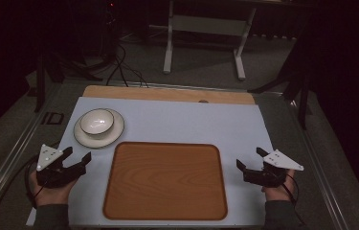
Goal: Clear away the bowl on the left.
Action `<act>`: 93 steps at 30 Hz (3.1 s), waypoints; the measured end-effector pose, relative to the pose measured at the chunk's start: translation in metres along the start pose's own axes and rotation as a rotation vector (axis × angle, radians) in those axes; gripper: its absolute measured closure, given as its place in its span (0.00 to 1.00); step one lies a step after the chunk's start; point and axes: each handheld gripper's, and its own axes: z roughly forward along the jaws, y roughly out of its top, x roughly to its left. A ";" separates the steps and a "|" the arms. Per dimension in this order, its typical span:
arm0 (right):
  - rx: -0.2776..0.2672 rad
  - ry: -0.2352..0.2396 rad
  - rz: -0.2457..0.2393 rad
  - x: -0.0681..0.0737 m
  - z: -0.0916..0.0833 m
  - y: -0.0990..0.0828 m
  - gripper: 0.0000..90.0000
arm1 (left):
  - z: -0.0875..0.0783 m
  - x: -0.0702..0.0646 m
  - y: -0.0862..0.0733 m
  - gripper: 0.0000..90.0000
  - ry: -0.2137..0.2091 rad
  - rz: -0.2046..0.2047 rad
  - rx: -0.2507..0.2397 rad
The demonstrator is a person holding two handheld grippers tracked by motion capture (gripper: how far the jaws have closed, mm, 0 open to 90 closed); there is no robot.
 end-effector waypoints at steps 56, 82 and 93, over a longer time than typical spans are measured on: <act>-0.011 -0.002 -0.027 0.003 0.002 0.000 0.15 | 0.025 0.009 0.044 0.36 0.044 -0.010 -0.017; -0.008 0.008 -0.036 0.004 0.003 0.000 0.15 | 0.046 0.022 0.056 0.37 0.069 -0.011 0.006; -0.008 0.008 -0.039 0.004 0.004 0.000 0.15 | 0.059 0.025 0.054 0.37 0.074 -0.016 0.026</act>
